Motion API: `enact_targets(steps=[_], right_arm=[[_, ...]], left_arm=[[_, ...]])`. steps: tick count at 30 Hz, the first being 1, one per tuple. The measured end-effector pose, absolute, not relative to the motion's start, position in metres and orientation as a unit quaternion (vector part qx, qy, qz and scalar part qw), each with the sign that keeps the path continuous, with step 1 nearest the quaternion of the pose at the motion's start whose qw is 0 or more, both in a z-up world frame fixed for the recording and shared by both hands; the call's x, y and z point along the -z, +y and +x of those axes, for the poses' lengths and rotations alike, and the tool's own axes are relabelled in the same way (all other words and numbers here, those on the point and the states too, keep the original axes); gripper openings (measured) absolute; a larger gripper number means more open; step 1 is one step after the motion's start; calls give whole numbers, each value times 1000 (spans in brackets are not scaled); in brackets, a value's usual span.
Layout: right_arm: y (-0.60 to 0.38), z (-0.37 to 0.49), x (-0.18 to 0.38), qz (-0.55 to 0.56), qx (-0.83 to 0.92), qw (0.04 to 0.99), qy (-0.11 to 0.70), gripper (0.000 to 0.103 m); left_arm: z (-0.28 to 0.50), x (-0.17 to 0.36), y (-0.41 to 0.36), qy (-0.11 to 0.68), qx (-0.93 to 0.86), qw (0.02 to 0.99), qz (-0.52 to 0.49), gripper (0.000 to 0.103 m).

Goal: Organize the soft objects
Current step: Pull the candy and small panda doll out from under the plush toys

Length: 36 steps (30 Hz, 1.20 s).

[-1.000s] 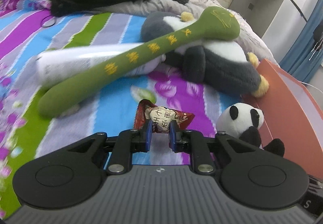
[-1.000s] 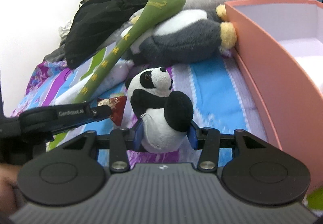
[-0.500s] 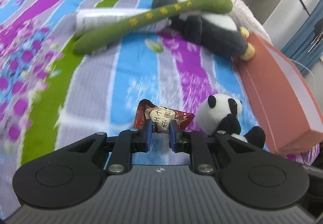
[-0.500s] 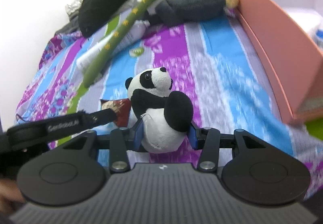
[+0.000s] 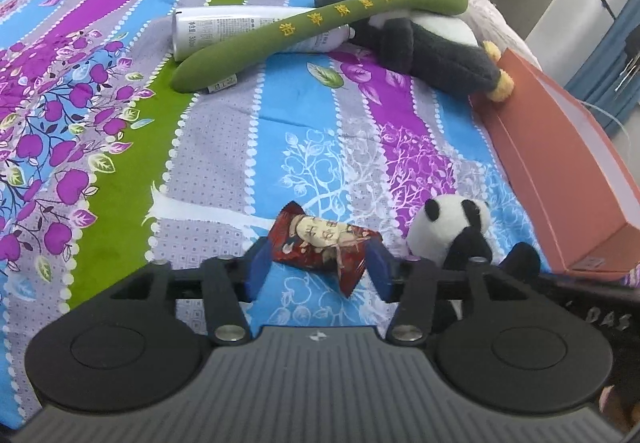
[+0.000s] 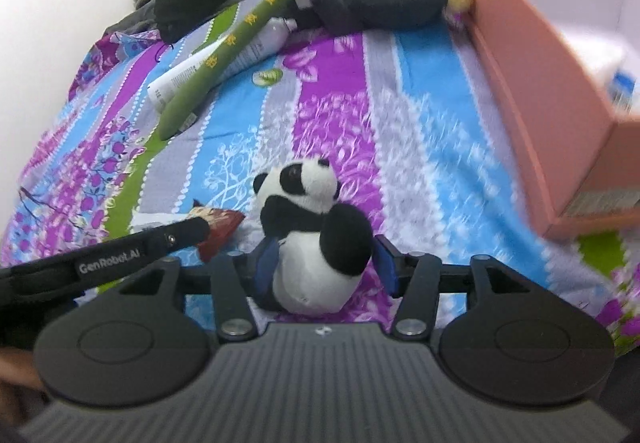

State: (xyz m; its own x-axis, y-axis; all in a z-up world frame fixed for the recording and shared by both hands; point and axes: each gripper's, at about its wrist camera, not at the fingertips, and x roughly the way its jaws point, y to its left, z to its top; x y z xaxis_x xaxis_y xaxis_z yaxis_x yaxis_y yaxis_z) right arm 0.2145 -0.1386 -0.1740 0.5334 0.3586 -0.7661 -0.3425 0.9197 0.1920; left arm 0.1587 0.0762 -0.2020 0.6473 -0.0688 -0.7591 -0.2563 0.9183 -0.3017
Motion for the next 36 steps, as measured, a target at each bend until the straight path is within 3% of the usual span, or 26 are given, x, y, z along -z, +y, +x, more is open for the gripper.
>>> enact_targets(steps=[9, 11, 14, 25, 29, 31, 36], right_arm=[[-123, 220, 148, -37, -246, 884, 396, 57], [-115, 221, 146, -56, -247, 887, 387, 49], [-104, 226, 155, -87, -245, 876, 407, 41], [-111, 235, 182, -68, -233, 861, 446, 41], [-110, 237, 192, -63, -231, 859, 452, 43], [-111, 238, 193, -60, -230, 860, 451, 43], [-118, 240, 188, -33, -227, 860, 455, 41]], left_arm=[[158, 206, 80, 402, -65, 892, -195, 64], [158, 206, 80, 399, -66, 894, -192, 64], [159, 208, 82, 397, -62, 895, -195, 65], [165, 217, 82, 391, -39, 895, -213, 65], [167, 219, 76, 387, -36, 897, -211, 59], [169, 221, 74, 390, -38, 897, -205, 47], [172, 219, 71, 395, -42, 896, -200, 38]])
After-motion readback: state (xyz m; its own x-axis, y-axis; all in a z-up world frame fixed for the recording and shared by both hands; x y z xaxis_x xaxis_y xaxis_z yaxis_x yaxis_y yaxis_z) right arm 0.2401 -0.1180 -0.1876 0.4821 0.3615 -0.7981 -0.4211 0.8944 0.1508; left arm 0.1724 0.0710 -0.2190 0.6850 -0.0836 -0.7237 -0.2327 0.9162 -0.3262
